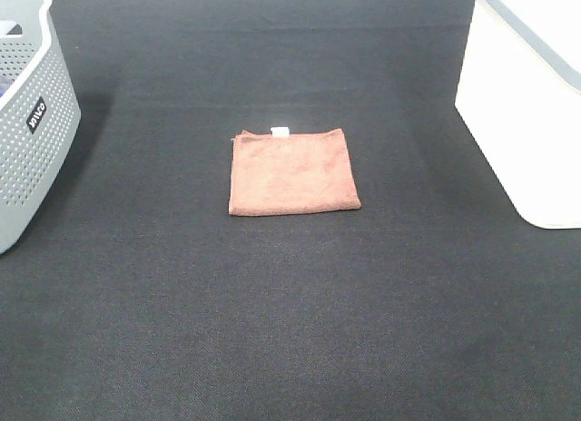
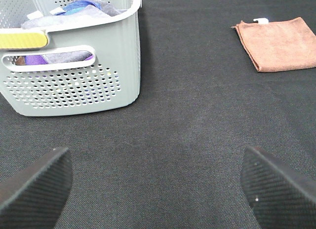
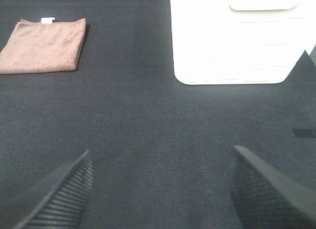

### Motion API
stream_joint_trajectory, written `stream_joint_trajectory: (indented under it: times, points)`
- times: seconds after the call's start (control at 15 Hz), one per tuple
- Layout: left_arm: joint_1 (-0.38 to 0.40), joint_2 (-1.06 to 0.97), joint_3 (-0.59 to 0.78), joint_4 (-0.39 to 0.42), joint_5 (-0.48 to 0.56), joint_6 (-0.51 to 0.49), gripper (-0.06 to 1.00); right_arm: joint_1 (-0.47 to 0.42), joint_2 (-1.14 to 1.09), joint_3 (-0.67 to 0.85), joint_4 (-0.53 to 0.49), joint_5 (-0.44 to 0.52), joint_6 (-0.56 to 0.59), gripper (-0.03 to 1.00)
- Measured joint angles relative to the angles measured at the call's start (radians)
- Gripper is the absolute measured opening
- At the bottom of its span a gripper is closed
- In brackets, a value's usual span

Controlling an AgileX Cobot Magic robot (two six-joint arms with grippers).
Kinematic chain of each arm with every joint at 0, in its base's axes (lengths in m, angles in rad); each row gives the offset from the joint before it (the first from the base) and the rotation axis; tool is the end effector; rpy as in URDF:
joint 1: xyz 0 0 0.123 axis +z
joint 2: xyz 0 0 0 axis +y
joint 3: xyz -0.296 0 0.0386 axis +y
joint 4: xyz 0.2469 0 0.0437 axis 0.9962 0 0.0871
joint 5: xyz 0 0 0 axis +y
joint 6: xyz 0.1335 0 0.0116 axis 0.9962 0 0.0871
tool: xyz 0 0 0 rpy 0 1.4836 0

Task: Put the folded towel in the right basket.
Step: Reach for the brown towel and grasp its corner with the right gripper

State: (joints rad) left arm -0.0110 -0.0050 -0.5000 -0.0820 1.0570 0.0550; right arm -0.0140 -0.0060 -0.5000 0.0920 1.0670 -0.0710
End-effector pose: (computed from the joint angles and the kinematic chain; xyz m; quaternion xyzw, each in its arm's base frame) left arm 0.0182 -0.0098 0.2580 0.0297 0.8497 -0.0294 0.5256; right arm 0.0176 0.0105 0.2569 -0.0263 0.8520 0.0238 0.5223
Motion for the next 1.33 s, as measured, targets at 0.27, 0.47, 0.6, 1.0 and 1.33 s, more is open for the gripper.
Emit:
stream_joint_trajectory:
  times: [0.27,0.47,0.6,1.0,1.33]
  points:
    - [0.0,0.0,0.0,0.0,0.0,0.0,0.88,0.0,0.0,0.0,0.0,0.0,0.0,0.72]
    - [0.0,0.0,0.0,0.0,0.0,0.0,0.88,0.0,0.0,0.0,0.0,0.0,0.0,0.72]
    - [0.0,0.0,0.0,0.0,0.0,0.0,0.88,0.0,0.0,0.0,0.0,0.0,0.0,0.72]
    - [0.0,0.0,0.0,0.0,0.0,0.0,0.88,0.0,0.341,-0.092,0.0,-0.263,0.0,0.72]
    - [0.0,0.0,0.0,0.0,0.0,0.0,0.88,0.0,0.754,-0.3,0.004,-0.339,0.0,0.72]
